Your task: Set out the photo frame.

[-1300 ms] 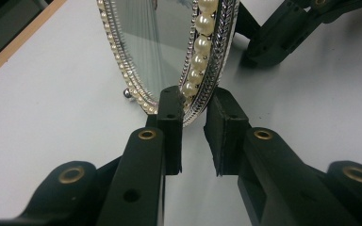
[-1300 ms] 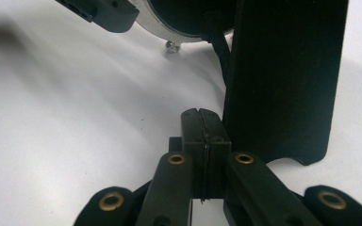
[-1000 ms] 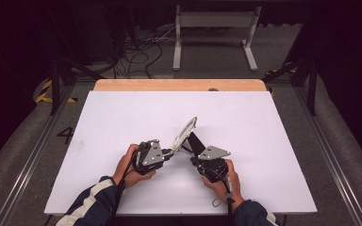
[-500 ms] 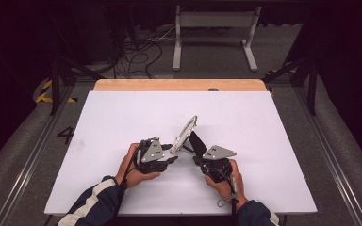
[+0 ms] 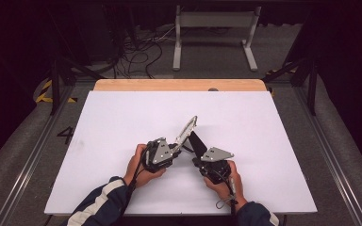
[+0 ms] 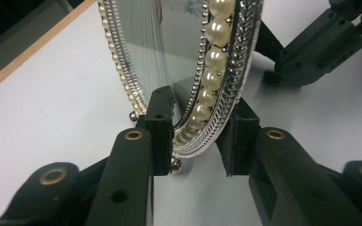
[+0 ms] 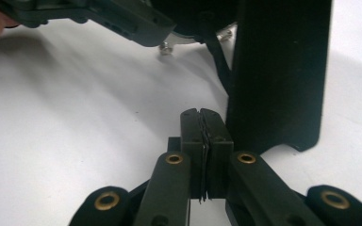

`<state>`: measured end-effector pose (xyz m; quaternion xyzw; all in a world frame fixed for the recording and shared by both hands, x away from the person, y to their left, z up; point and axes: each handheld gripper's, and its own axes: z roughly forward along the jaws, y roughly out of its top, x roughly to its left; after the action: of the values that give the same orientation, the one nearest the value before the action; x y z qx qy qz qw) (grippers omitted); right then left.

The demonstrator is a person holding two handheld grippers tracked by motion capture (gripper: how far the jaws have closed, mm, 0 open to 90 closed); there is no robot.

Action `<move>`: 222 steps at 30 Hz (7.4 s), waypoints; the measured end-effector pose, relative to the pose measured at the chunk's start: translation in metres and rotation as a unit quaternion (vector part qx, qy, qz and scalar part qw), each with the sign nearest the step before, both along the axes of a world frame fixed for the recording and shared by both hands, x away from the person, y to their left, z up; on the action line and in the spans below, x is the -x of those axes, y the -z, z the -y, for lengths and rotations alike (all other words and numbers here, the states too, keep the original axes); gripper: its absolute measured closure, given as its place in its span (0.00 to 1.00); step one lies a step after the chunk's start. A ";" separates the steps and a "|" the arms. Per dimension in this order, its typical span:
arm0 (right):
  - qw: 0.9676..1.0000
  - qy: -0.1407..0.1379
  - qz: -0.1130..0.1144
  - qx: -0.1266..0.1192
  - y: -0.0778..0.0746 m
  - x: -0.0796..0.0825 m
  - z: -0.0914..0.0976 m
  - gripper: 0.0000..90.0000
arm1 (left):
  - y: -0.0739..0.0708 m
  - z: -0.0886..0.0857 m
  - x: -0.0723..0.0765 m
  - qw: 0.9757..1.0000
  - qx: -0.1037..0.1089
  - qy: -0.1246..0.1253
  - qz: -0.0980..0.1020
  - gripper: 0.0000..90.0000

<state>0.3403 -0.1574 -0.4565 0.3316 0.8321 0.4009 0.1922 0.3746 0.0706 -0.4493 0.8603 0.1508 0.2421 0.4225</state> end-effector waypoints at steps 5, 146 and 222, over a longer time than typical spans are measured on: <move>1.000 0.001 -0.005 0.007 0.003 -0.002 -0.001 1.00 | -0.001 -0.001 0.003 1.000 -0.020 0.004 0.012 0.81; 0.989 0.085 0.022 -0.116 -0.012 -0.032 -0.029 0.54 | 0.007 -0.114 0.014 0.993 0.020 -0.071 -0.089 0.32; 0.993 -0.024 -0.038 -0.109 -0.022 -0.030 0.011 0.74 | -0.003 -0.019 -0.046 0.989 0.056 0.024 -0.137 0.22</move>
<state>0.3705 -0.1683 -0.4343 0.3452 0.7980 0.4809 0.1131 0.4202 0.0892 -0.4467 0.8636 0.2000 0.1034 0.4512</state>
